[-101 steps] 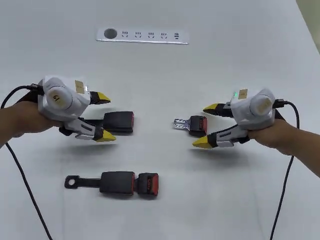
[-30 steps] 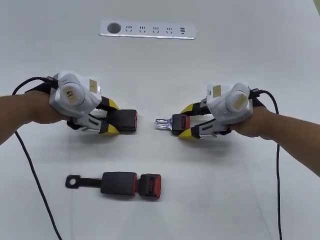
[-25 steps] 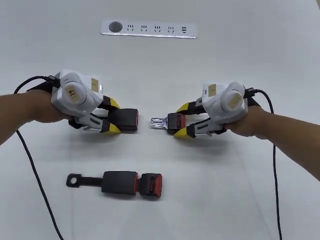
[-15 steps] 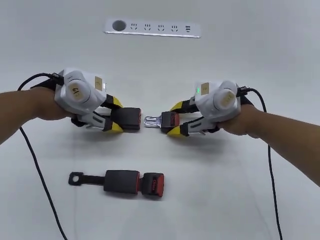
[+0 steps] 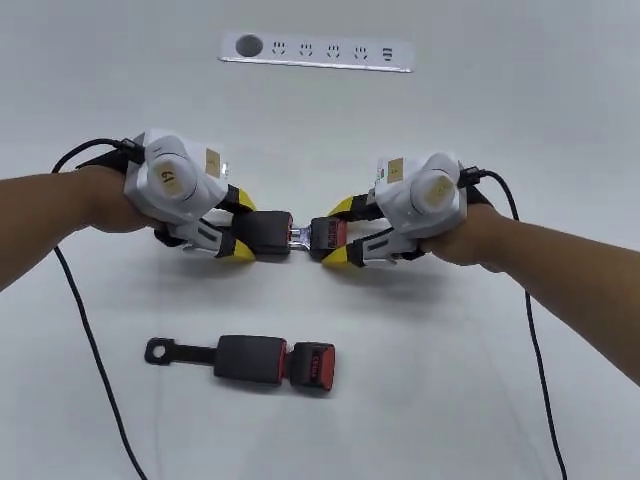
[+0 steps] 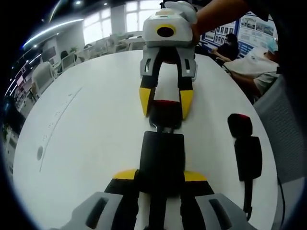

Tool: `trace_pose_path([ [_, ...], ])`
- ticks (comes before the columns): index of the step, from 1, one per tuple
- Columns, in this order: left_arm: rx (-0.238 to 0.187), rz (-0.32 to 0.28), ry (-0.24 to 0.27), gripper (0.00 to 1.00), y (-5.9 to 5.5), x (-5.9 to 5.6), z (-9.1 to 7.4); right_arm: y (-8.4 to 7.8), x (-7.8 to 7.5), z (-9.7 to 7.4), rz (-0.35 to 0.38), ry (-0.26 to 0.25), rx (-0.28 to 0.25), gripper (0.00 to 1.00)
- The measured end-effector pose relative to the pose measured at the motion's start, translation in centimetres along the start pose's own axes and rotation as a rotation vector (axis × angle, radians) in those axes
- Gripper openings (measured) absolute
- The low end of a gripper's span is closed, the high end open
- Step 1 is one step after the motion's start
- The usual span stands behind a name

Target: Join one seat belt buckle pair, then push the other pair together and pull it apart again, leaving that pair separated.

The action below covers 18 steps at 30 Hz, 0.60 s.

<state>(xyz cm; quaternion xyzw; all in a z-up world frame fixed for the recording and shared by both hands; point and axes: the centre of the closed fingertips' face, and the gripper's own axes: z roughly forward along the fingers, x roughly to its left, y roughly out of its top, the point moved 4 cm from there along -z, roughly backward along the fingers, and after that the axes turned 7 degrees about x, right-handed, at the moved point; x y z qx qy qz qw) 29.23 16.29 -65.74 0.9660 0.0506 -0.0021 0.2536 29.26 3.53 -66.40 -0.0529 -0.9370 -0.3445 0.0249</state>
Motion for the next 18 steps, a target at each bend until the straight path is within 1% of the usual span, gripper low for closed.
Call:
trace_pose_path([
  [4,0.005,-0.005,0.002,0.33,0.1,0.0,0.0,0.3,0.2,0.0,0.0,-0.003,0.002,0.33],
  [9,0.029,0.004,0.0,0.33,0.3,0.0,0.1,0.4,0.2,0.0,0.014,-0.006,-0.001,0.33],
  [13,0.03,0.002,-0.001,0.33,0.2,-0.1,0.0,0.7,0.1,0.4,0.018,-0.009,-0.004,0.32],
  [15,0.04,0.007,-0.001,0.33,0.3,-0.1,0.1,0.8,0.2,0.6,0.026,-0.009,-0.009,0.32],
  [16,0.047,0.015,-0.006,0.33,0.4,-0.1,0.1,1.1,0.0,0.9,0.023,-0.011,-0.008,0.32],
  [18,0.05,0.016,-0.006,0.33,0.4,-0.1,0.1,1.1,0.1,1.0,0.026,-0.013,-0.008,0.32],
])
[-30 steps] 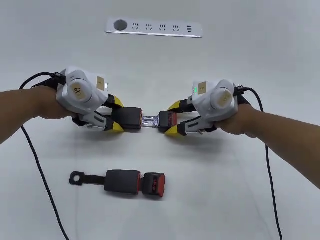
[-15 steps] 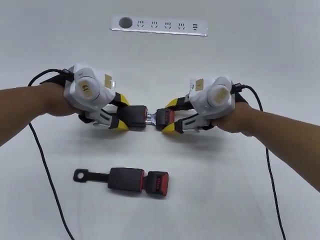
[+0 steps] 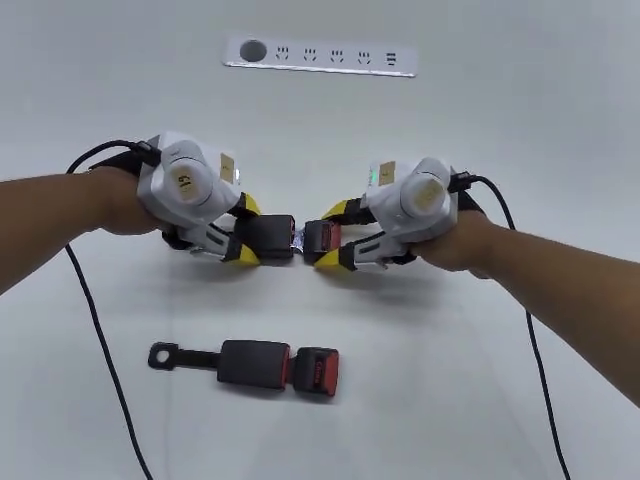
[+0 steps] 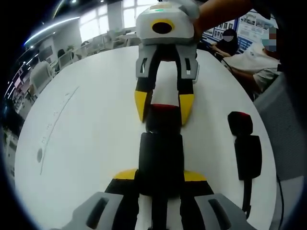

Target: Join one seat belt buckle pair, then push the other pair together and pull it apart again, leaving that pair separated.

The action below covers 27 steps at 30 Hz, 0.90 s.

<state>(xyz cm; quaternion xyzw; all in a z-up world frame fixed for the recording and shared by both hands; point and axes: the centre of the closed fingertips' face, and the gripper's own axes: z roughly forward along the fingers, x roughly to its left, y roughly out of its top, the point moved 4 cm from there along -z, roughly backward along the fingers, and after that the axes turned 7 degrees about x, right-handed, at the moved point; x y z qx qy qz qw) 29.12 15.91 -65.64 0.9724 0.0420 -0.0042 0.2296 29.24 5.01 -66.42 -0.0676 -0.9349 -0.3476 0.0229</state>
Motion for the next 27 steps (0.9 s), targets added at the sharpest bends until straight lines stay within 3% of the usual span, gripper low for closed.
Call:
trace_pose_path([
  [9,0.018,0.041,-0.021,0.32,-0.19,0.12,0.06,0.32,-0.16,0.24,-0.005,0.001,0.014,0.32],
  [27,0.021,0.039,-0.021,0.33,-0.21,0.13,0.1,0.38,-0.01,0.23,-0.014,-0.011,0.03,0.33],
])
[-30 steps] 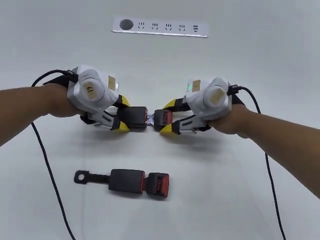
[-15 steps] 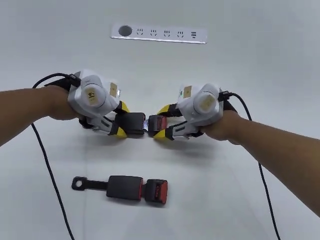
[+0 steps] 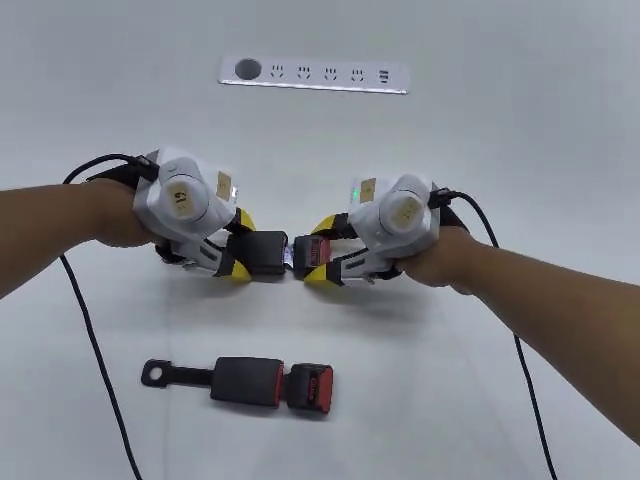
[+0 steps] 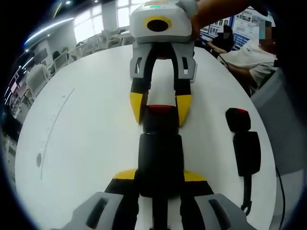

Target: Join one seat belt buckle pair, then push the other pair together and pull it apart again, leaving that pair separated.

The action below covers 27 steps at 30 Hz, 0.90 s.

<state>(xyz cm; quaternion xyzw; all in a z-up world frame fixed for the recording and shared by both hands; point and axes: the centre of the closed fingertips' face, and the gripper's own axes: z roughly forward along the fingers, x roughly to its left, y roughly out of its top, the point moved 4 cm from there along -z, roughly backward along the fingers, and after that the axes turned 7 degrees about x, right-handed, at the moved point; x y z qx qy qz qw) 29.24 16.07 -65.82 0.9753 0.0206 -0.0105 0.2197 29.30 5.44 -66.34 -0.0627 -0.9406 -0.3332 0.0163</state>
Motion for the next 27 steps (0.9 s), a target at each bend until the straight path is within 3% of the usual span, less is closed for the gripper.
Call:
trace_pose_path([
  [27,0.002,-0.002,0.002,0.33,-0.03,-0.11,-0.05,-0.65,-0.23,-0.58,-0.018,-0.013,0.023,0.33],
])
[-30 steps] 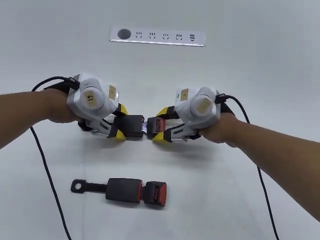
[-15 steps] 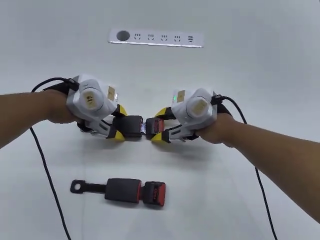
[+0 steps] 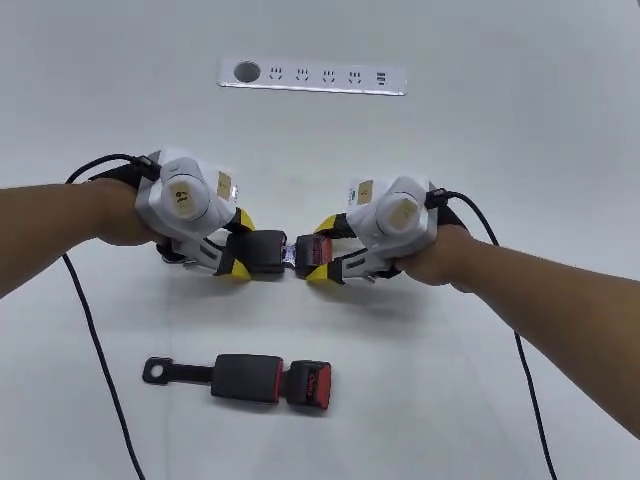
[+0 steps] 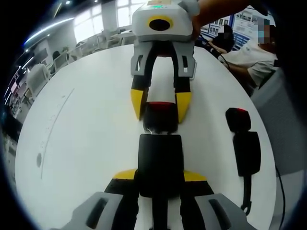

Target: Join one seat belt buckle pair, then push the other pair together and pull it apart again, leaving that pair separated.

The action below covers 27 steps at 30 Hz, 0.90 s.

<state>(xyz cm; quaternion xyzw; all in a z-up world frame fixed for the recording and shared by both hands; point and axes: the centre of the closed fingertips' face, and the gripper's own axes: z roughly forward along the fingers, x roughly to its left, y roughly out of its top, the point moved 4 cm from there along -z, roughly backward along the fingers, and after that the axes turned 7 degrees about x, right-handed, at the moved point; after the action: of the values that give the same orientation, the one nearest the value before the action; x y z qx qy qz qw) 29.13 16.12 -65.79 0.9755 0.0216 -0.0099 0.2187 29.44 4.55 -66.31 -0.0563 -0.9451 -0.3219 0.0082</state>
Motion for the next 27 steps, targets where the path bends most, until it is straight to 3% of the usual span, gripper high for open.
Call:
trace_pose_path([
  [14,-0.003,-0.012,0.006,0.33,0.2,-0.2,0.0,-1.2,-0.1,-1.0,-0.005,0.01,-0.002,0.33],
  [27,-0.009,-0.014,0.006,0.33,0.1,-0.1,-0.1,-4.0,-0.6,-2.9,0.001,0.007,0.007,0.33],
])
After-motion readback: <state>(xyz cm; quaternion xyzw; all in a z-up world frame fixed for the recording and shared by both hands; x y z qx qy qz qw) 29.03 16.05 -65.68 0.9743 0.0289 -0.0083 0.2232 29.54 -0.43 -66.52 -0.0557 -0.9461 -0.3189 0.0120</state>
